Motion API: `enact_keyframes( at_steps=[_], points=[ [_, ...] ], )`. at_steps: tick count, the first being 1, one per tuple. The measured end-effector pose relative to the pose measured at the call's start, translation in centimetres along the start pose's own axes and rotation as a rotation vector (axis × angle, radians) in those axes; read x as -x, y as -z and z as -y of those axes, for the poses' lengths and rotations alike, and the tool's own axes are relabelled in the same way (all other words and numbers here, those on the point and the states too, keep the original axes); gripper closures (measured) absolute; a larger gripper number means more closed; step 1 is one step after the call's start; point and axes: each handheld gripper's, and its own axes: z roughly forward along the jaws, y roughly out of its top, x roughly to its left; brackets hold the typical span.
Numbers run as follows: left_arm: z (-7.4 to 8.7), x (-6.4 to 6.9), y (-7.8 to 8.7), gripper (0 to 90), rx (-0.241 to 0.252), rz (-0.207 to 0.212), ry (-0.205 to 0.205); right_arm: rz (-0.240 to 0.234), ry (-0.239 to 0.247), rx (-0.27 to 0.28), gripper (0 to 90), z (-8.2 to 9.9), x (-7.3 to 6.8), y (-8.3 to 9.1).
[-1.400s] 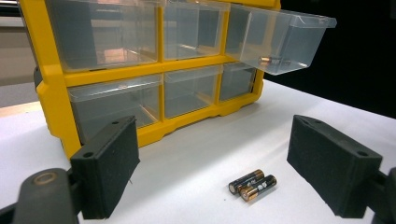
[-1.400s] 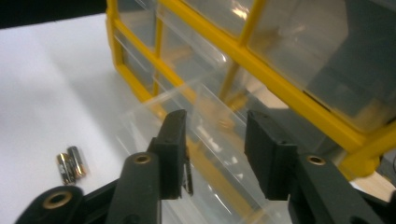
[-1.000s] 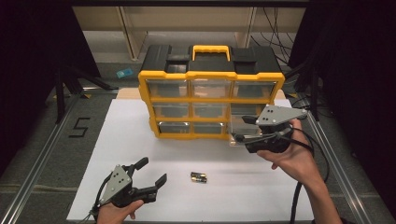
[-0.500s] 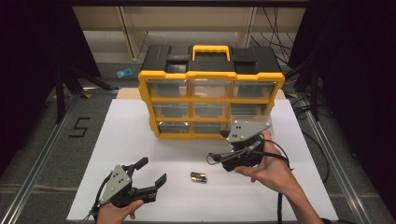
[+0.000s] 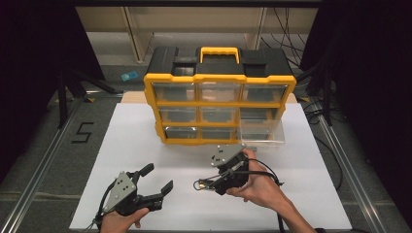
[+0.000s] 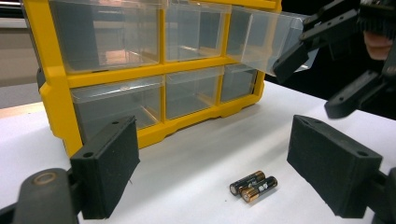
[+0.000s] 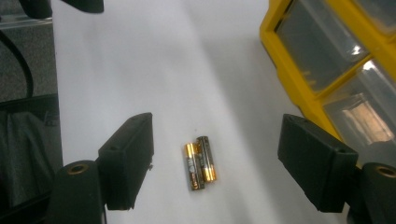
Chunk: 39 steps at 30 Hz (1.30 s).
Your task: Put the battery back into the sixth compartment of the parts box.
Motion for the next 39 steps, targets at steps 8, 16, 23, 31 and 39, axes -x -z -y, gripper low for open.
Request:
enact_keyframes(
  at_steps=[8, 16, 23, 31, 39],
  points=[
    [0.0, 0.0, 0.0, 16.0, 0.000, 0.000, 0.000, -0.038, 0.006, -0.054, 29.7, 0.8, -0.2, -1.8],
    [0.0, 0.0, 0.0, 16.0, 0.000, -0.002, 0.000, -0.100, 0.047, -0.136, 36.1, 1.7, -0.8, -4.3],
    [0.0, 0.0, 0.0, 16.0, 0.000, -0.002, -0.001, -0.125, 0.060, -0.199, 42.1, 2.5, -0.9, -5.9],
    [0.0, 0.0, 0.0, 16.0, -0.001, -0.001, -0.003, -0.133, 0.044, -0.254, 47.9, 3.1, -0.8, -7.2],
    [0.0, 0.0, 0.0, 16.0, -0.002, -0.001, -0.002, -0.142, 0.039, -0.281, 55.3, 3.5, -0.5, -8.0]
  ],
)
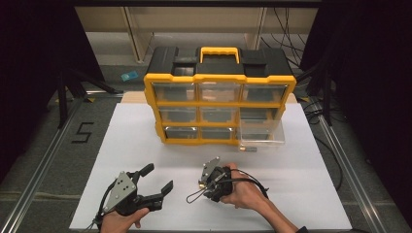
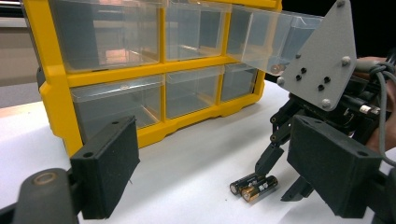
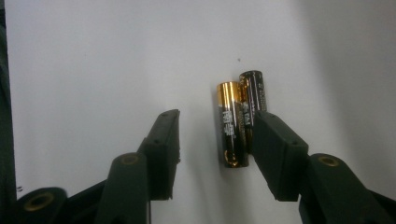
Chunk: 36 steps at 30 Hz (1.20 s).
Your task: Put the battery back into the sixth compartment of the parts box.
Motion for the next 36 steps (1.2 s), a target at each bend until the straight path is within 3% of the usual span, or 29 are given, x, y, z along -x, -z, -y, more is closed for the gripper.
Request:
enact_keyframes(
  at_steps=[9, 11, 14, 24, 29, 36],
  points=[
    [0.0, 0.0, 0.0, 16.0, 0.000, 0.001, 0.000, -0.006, 0.015, -0.037, 67.3, -0.1, 0.0, -0.6],
    [0.0, 0.0, 0.0, 16.0, 0.000, 0.001, -0.001, -0.007, 0.008, -0.067, 71.5, -0.1, -0.2, -0.8],
    [0.0, 0.0, 0.0, 16.0, 0.000, 0.001, -0.001, -0.016, 0.031, -0.057, 74.6, -0.1, -0.2, -0.9],
    [0.0, 0.0, 0.0, 16.0, 0.000, 0.002, -0.002, -0.021, 0.026, -0.074, 76.8, -0.2, -0.3, -0.9],
    [0.0, 0.0, 0.0, 16.0, 0.000, 0.001, 0.000, -0.022, 0.040, -0.057, 76.8, -0.3, -0.4, -0.7],
    [0.0, 0.0, 0.0, 16.1, 0.000, 0.000, -0.001, 0.011, 0.045, -0.004, 76.8, -0.9, -0.2, 1.7]
  ],
)
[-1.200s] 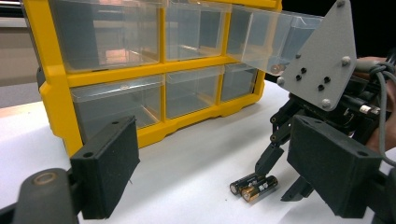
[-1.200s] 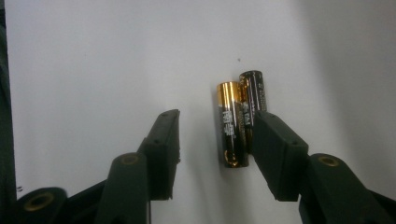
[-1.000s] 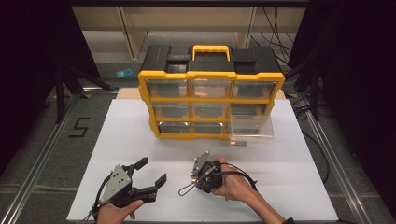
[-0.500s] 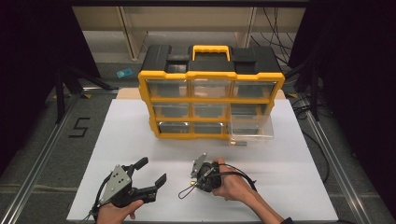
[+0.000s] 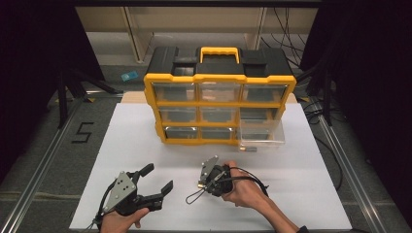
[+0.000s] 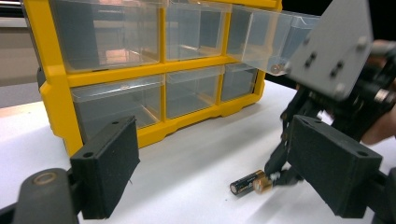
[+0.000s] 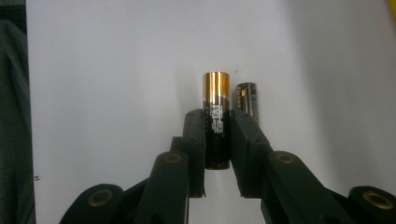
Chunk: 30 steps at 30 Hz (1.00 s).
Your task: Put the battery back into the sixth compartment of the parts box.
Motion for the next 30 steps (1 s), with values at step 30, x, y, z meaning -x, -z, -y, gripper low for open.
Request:
enact_keyframes(
  at_steps=[30],
  points=[
    [0.0, 0.0, 0.0, 16.1, 0.000, -0.001, 0.001, 0.201, -0.040, 0.307, 76.9, 0.4, 1.4, 10.8]
  ],
)
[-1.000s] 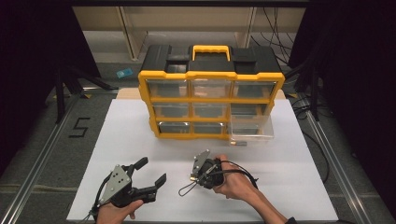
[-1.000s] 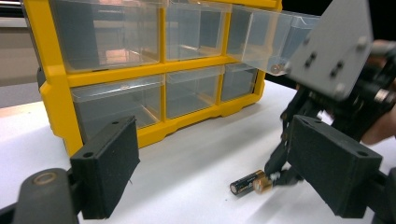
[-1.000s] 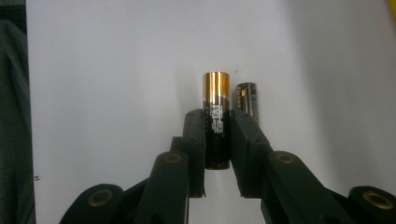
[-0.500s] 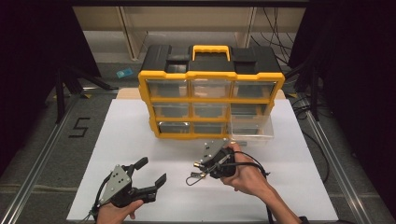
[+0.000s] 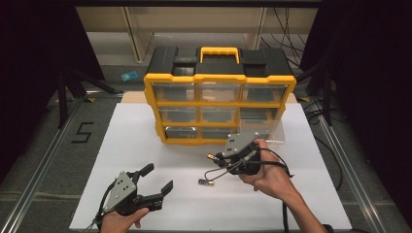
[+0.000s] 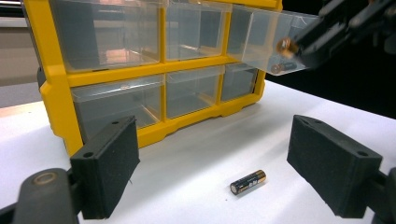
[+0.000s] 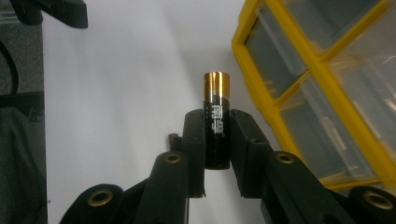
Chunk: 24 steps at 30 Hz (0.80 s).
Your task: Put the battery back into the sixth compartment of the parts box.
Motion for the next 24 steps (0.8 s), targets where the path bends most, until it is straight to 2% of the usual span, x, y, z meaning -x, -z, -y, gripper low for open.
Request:
enact_keyframes(
  at_steps=[2, 8, 12, 16, 24],
  points=[
    [0.0, 0.0, 0.0, 16.0, 0.000, 0.000, 0.000, 0.000, -0.005, 0.019, 76.9, -0.1, 0.3, 0.8],
    [0.0, 0.0, 0.0, 16.0, 0.000, 0.000, 0.000, 0.043, -0.023, 0.073, 76.9, -0.2, 1.0, 2.9],
    [0.0, 0.0, 0.0, 16.0, 0.000, 0.000, 0.000, 0.081, -0.047, 0.097, 76.9, 0.0, 1.8, 4.4],
    [0.0, 0.0, 0.0, 16.1, 0.001, -0.001, 0.002, 0.104, -0.058, 0.116, 76.9, 0.1, 2.2, 5.3],
    [0.0, 0.0, 0.0, 16.1, 0.001, 0.000, 0.001, 0.180, -0.099, 0.148, 76.8, 1.1, 3.7, 7.6]
  ],
)
